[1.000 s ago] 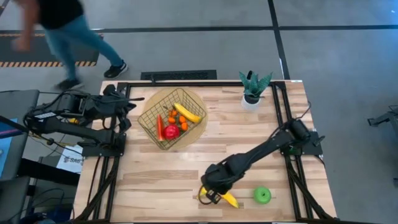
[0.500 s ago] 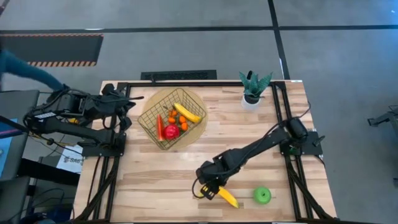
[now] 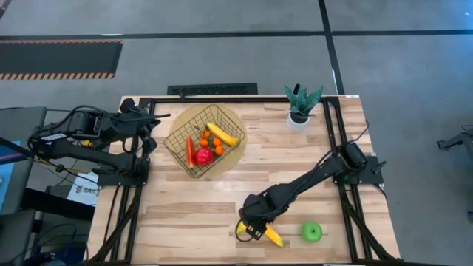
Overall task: Build produce basket
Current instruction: Put the yellow banana into the wire basket
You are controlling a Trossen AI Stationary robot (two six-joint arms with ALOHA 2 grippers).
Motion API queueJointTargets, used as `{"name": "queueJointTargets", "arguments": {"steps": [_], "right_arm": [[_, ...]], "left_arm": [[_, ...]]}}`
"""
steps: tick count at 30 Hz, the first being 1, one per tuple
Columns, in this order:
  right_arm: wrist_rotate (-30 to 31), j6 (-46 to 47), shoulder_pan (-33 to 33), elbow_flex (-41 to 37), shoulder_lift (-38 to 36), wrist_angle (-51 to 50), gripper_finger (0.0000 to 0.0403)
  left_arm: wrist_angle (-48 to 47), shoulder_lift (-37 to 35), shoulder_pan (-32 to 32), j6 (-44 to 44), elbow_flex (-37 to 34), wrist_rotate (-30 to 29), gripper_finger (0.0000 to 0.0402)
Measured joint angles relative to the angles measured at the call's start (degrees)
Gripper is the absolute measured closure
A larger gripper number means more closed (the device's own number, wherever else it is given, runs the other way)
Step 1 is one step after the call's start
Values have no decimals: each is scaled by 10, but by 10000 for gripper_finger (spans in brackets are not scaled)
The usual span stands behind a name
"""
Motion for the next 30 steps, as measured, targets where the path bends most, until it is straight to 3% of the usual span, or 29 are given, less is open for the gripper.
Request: {"name": "queueJointTargets", "arguments": {"steps": [15,30], "right_arm": [[20,60,57,-50,0,61,138],[29,100,56,-130,0,160,149]], "left_arm": [[0,0,0,-21,0,-7,401],[0,0,0,-29,0,-6,402]]}}
